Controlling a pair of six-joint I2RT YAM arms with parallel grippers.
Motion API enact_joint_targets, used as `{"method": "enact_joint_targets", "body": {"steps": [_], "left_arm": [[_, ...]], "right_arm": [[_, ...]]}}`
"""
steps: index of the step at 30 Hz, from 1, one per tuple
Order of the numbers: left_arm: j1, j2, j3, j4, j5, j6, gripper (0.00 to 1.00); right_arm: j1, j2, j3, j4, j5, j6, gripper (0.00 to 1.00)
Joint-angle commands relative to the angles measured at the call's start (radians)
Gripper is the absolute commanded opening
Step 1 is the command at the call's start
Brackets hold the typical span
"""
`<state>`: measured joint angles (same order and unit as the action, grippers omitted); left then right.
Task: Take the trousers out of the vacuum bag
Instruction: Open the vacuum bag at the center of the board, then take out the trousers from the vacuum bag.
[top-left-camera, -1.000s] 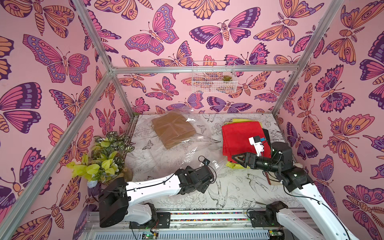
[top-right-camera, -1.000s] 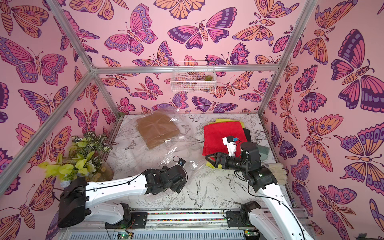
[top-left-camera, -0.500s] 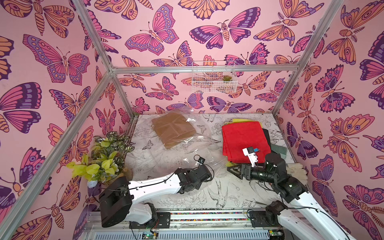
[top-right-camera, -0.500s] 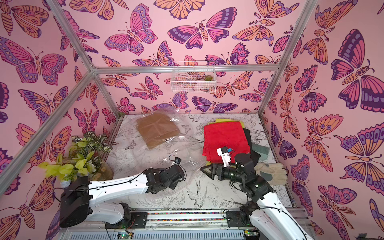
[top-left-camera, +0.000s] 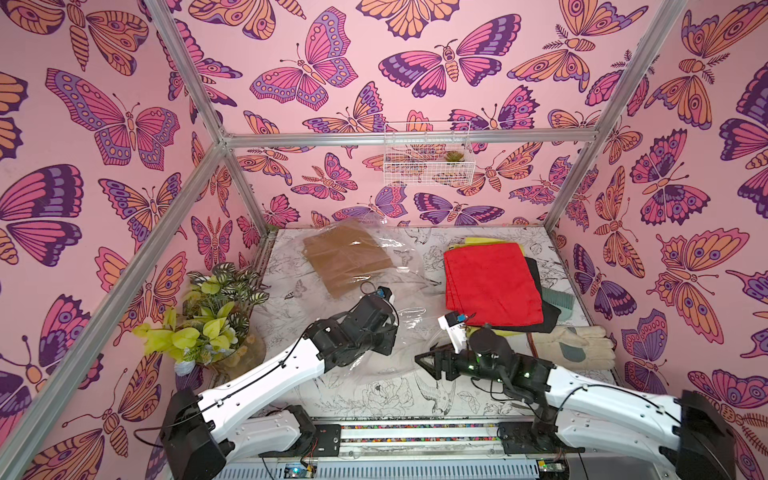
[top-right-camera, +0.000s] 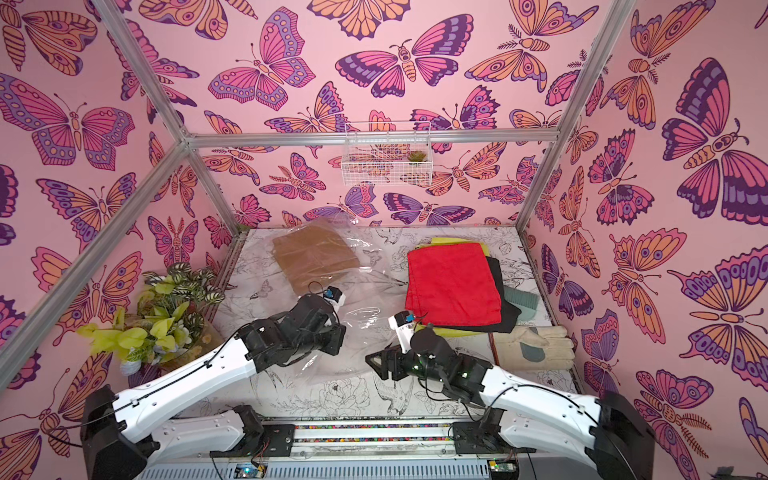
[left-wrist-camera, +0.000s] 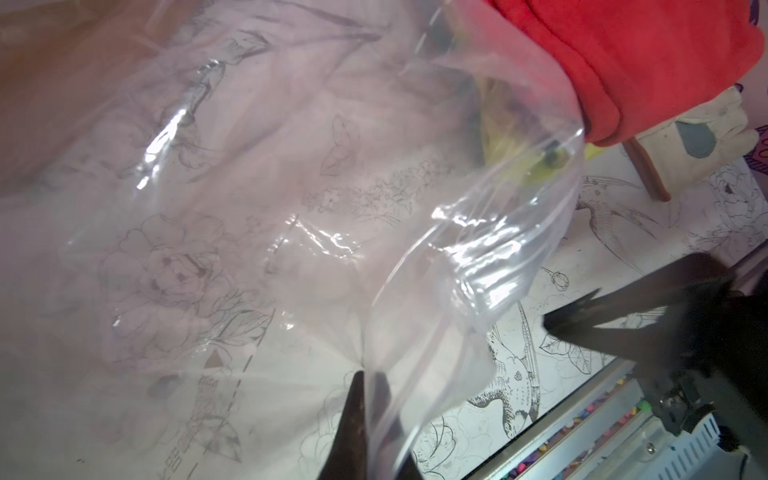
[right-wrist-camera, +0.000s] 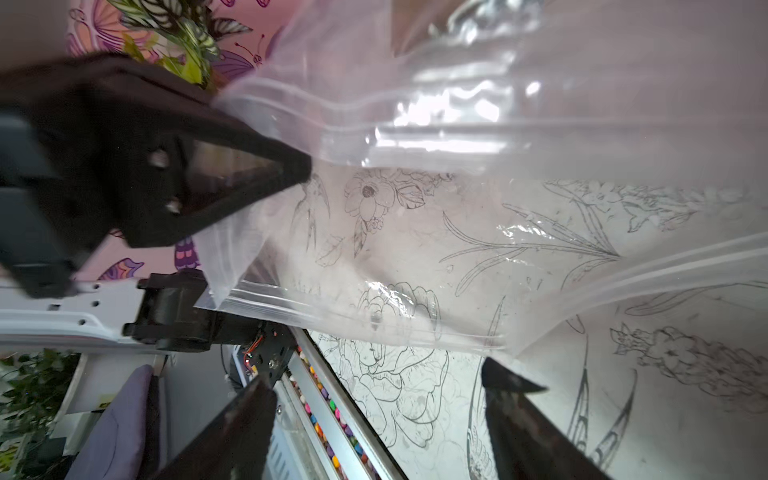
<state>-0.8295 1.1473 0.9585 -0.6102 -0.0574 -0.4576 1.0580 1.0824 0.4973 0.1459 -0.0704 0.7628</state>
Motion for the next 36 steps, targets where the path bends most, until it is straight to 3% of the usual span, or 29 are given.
{"method": "enact_joint_targets", "body": {"steps": [1, 11, 16, 30, 36], "left_arm": [[0.031, 0.021, 0.04, -0.055, 0.073, 0.011, 0.0], [0.106, 0.047, 0.131, -0.086, 0.166, 0.051, 0.0], [0.129, 0.039, 0.14, -0.092, 0.189, 0.062, 0.0], [0.14, -0.026, 0.124, -0.091, 0.207, 0.109, 0.0], [0.139, -0.035, 0.128, -0.078, 0.236, 0.143, 0.0]], "right_arm": [[0.058, 0.115, 0.058, 0.162, 0.122, 0.007, 0.7], [0.117, 0.483, 0.23, 0.289, 0.161, 0.054, 0.53], [0.113, 0.64, 0.3, 0.314, 0.197, 0.171, 0.46], [-0.029, 0.825, 0.352, 0.47, 0.245, 0.516, 0.45], [-0.081, 0.893, 0.468, 0.439, 0.28, 0.565, 0.43]]}}
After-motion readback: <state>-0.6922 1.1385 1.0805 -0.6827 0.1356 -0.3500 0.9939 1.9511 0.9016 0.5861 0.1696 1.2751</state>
